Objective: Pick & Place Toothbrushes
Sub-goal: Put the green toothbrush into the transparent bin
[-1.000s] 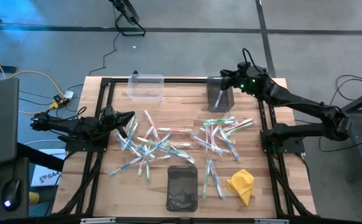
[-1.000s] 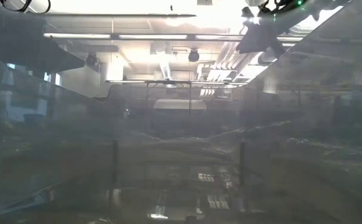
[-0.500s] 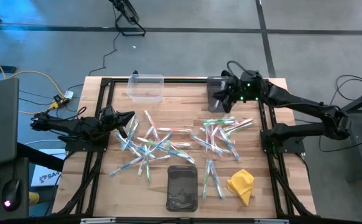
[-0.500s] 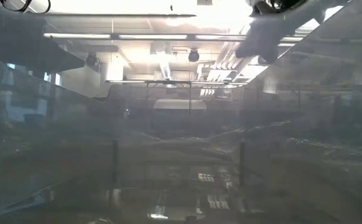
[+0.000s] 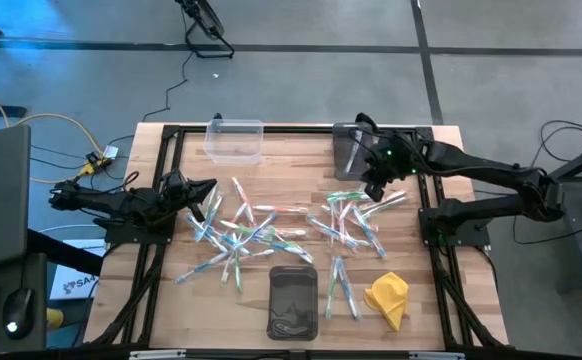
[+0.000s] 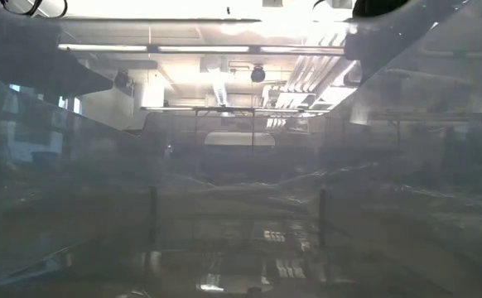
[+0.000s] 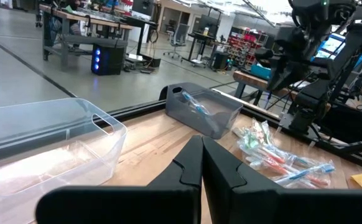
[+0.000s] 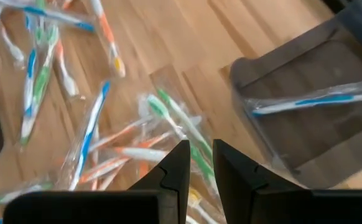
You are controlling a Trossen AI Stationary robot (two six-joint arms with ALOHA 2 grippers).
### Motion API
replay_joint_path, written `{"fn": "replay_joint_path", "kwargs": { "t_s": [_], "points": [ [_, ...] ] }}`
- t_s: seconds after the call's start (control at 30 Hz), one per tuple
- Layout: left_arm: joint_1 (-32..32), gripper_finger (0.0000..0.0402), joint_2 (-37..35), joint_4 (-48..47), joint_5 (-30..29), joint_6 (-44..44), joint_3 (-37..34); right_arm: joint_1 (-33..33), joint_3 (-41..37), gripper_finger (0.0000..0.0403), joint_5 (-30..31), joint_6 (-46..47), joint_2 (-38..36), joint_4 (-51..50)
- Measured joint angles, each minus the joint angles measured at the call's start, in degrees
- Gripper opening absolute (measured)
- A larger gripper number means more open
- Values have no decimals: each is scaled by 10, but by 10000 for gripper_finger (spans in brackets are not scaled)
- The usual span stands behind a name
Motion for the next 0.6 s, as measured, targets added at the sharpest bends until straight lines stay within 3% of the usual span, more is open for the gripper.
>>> {"fn": "replay_joint_path", "kwargs": {
  "t_s": [0.6],
  "points": [
    [0,0,0,0,0,0,0,79,0,61,30,-76,138,21]
  ]
}}
